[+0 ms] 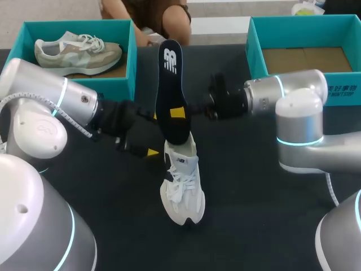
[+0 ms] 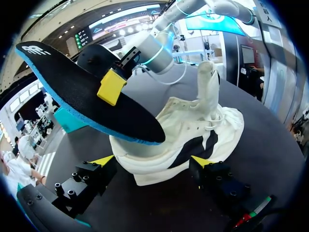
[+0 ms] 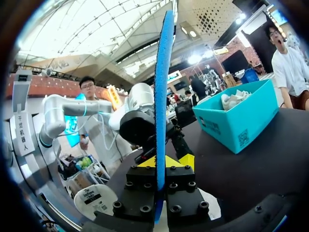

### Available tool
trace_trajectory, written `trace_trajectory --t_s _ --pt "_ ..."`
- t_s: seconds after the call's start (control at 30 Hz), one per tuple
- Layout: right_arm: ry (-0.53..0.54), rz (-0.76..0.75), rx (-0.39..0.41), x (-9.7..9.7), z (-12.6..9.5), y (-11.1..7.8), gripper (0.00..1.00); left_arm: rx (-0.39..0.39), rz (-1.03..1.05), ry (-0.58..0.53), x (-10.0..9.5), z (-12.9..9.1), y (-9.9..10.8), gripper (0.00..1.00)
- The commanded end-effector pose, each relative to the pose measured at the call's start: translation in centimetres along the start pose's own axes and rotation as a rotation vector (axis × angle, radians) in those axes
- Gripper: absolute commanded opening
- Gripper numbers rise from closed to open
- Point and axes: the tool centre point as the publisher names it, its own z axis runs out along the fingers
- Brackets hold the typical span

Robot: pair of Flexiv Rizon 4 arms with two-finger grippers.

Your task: Take the shoe out of the shoebox, open the shoe tongue, remove and reinsert the insole, then place the shoe into the shoebox

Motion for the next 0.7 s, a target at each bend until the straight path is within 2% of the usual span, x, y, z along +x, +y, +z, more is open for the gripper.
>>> trace_trajectory --t_s 0.03,0.7 --pt "-0.008 0.004 0.001 0.3 -0.1 -0.5 0.0 -0.001 0.0 0.005 -0.2 0.6 0.0 1.0" --pt "0.012 0.09 -0.013 -0.3 -0.2 -3.0 0.0 -0.009 0.0 0.009 -0.1 0.9 -0.3 1.0"
